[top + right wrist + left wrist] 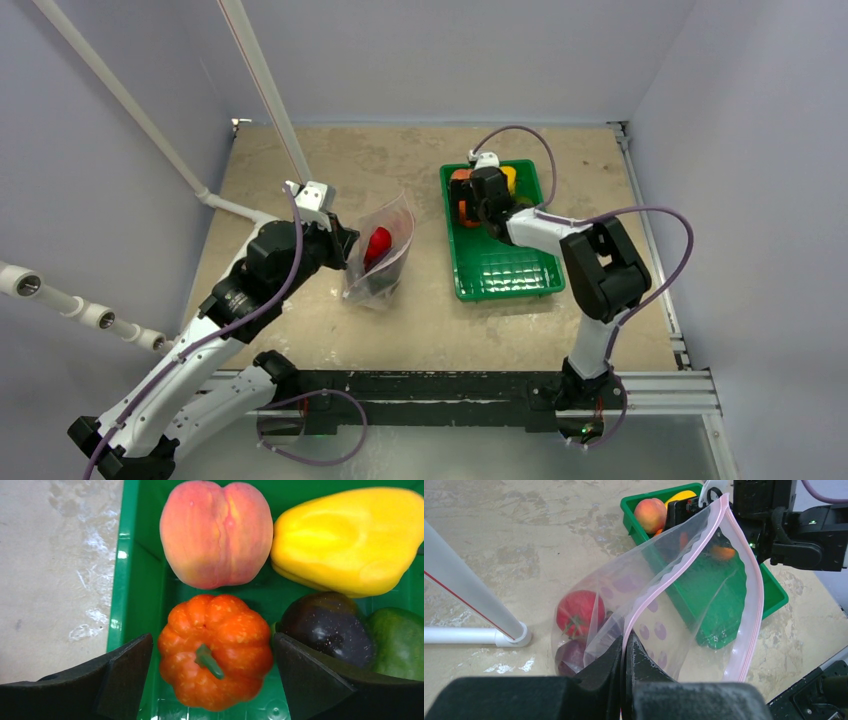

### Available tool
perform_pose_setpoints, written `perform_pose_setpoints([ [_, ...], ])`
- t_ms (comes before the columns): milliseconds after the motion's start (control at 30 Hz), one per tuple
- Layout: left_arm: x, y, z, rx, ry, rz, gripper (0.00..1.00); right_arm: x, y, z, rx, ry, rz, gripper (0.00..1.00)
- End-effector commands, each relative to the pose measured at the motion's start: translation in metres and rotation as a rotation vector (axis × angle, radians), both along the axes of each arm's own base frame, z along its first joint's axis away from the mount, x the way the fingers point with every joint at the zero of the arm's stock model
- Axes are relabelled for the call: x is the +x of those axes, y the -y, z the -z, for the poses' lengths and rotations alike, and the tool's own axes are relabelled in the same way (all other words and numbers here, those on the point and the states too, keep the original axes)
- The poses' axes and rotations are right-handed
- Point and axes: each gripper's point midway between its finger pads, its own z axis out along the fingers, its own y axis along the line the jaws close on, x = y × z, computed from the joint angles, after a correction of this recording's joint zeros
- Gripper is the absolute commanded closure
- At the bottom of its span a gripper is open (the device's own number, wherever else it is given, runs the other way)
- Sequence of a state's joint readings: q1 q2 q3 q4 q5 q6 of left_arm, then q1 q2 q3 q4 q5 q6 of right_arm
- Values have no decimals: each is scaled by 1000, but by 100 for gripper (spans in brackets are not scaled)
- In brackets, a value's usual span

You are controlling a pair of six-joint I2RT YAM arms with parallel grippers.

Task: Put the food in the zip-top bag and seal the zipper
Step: Pick up the fake vegetable from the bin.

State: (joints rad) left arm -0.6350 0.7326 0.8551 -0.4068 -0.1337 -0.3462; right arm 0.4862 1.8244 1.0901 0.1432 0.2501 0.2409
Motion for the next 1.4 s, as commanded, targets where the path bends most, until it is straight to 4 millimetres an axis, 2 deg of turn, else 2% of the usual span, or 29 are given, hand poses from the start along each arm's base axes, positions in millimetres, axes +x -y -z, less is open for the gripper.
perform_pose_setpoints([
  [0, 2, -1, -6, 5, 31, 3, 100, 8, -3, 0, -11, 20, 31, 7],
  [200, 2, -1, -6, 3, 32, 5, 100, 4, -9, 9, -37, 8, 41, 7],
  [333, 2, -1, -7, 1, 33, 4, 100, 5, -7, 4, -40, 18, 60, 12],
  [500, 2, -1, -8, -1, 36, 6, 100, 5, -5, -16, -20, 46, 74, 31],
  [633, 2, -2, -8, -2, 37, 5, 100, 2, -3, -43, 0, 78, 89, 43],
  [800, 1, -1, -8, -2, 35, 7, 100, -9, -7, -81, 20, 122, 81, 50],
  [1000, 2, -1, -6, 0, 31, 8, 100, -35, -26, -122, 15, 153, 52, 52],
  [1233, 2, 0, -6, 0, 29, 9, 100, -70, -48, -191, 77, 230, -13, 52],
  [1367, 2, 0, -6, 0, 30, 9, 100, -99, -66, -224, 116, 262, -69, 52],
])
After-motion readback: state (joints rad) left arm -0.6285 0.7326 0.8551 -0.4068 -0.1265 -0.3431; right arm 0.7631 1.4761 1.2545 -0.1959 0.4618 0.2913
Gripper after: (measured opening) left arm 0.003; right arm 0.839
